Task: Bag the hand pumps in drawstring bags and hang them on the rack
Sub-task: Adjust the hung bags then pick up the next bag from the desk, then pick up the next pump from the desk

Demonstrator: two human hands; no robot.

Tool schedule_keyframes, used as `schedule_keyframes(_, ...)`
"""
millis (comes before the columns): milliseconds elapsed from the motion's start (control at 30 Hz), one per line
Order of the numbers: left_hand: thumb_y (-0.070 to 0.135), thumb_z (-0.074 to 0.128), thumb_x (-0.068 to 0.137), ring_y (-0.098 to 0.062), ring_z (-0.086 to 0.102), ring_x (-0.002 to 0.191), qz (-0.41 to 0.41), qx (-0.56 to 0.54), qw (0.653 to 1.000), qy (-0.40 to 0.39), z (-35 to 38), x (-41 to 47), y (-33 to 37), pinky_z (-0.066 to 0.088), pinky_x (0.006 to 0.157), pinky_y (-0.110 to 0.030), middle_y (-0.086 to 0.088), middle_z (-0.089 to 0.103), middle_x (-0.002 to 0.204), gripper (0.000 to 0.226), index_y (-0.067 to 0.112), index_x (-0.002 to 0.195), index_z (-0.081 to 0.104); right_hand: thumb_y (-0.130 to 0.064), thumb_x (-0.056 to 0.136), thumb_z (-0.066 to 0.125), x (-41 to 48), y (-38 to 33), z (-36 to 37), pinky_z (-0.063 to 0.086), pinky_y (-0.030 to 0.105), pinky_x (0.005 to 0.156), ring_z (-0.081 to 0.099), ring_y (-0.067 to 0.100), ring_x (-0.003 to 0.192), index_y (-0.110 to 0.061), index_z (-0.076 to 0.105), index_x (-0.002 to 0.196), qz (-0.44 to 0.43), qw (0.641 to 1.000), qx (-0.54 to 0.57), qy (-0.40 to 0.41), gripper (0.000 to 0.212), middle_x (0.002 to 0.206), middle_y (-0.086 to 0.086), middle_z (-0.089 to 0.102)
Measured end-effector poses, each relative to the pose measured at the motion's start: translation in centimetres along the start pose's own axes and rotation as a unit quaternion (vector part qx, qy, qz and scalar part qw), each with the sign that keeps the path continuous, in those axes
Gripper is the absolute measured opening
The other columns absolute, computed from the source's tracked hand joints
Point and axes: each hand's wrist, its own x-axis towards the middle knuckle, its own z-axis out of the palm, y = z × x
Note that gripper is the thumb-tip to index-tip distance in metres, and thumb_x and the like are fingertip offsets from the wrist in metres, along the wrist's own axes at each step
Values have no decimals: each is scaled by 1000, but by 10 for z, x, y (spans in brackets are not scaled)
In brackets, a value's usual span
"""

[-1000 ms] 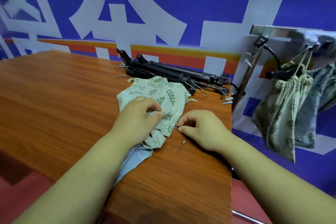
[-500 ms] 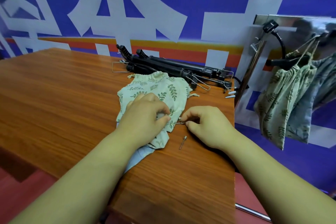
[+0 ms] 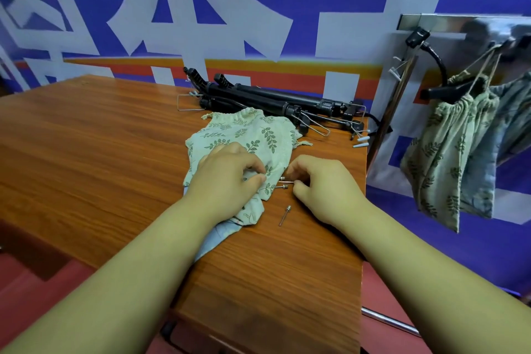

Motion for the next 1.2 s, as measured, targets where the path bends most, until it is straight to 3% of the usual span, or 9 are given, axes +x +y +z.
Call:
schedule_keyframes(233, 36, 68, 92, -16, 50, 105, -8, 11, 1000, -14, -5, -2, 7, 42, 95, -41, 11, 57, 98, 5, 36, 96, 70, -19, 92, 65, 4, 1, -5, 54, 37, 85, 65, 13, 95, -30, 65, 106, 15, 999, -37, -21, 17, 98, -12, 70)
schedule_keyframes(400, 32, 62, 96, -8, 61, 84, -43, -89, 995, 12, -25, 11, 32, 49, 76, -25, 10, 66, 88, 9, 32, 91, 69, -21, 92, 66, 8, 8, -21, 52, 30, 86, 64, 6, 91, -36, 60, 102, 49, 996, 73, 6, 19, 93, -14, 69)
schedule_keyframes(600, 39, 40, 105, -25, 64, 80, -53, -76, 990, -106, -26, 41, 63, 50, 74, -39, -8, 70, 88, 37, 14, 91, 64, -8, 84, 76, 11, 6, -56, 57, 27, 79, 69, 10, 79, -23, 64, 97, 2, 982, 184, 48, 24, 85, -7, 72)
schedule_keyframes(700, 39, 40, 106, -13, 54, 64, -21, -116, 983, -139, -23, 50, 71, 46, 68, -35, -3, 64, 74, 42, 11, 81, 59, -6, 81, 79, 16, 5, -68, 53, 19, 77, 68, 6, 79, -19, 65, 94, -26, 983, 173, 62, 23, 84, -7, 71)
schedule_keyframes(867, 27, 50, 100, -11, 51, 55, -66, -181, 978, -80, -18, 67, 76, 41, 57, -28, -6, 58, 66, 33, 2, 79, 59, -14, 81, 81, 28, 8, -76, 52, 16, 75, 69, 3, 79, -21, 65, 96, -21, 980, 181, 77, 23, 87, -8, 72)
schedule_keyframes(900, 23, 52, 96, -15, 58, 58, -135, -263, 954, -50, -18, 73, 74, 45, 58, -29, -10, 65, 73, 30, 3, 76, 61, -20, 81, 81, 32, 9, -78, 52, 14, 75, 68, 3, 81, -22, 65, 97, -9, 980, 181, 80, 23, 90, -9, 72)
schedule_keyframes(967, 13, 51, 93, -19, 73, 74, -251, -465, 849, -12, -17, 83, 70, 56, 64, -33, -13, 70, 87, 32, 6, 63, 56, -27, 82, 80, 44, 15, -81, 47, 9, 74, 66, 2, 83, -23, 65, 100, 16, 985, 150, 79, 24, 94, -11, 70)
schedule_keyframes(1033, 7, 47, 94, -23, 77, 85, -288, -588, 756, -16, -16, 94, 63, 61, 66, -34, -16, 68, 93, 40, 9, 54, 47, -28, 84, 78, 60, 24, -82, 45, 13, 73, 63, 1, 85, -22, 65, 101, 38, 991, 96, 79, 22, 95, -13, 67)
schedule_keyframes(1200, 0, 46, 96, -21, 76, 73, -335, -673, 659, 20, -7, 113, 44, 61, 56, -31, -13, 60, 82, 31, 7, 66, 43, -28, 89, 71, 111, 37, -72, 45, 28, 78, 62, 16, 92, -24, 64, 99, 65, 996, 32, 57, 13, 96, -8, 65)
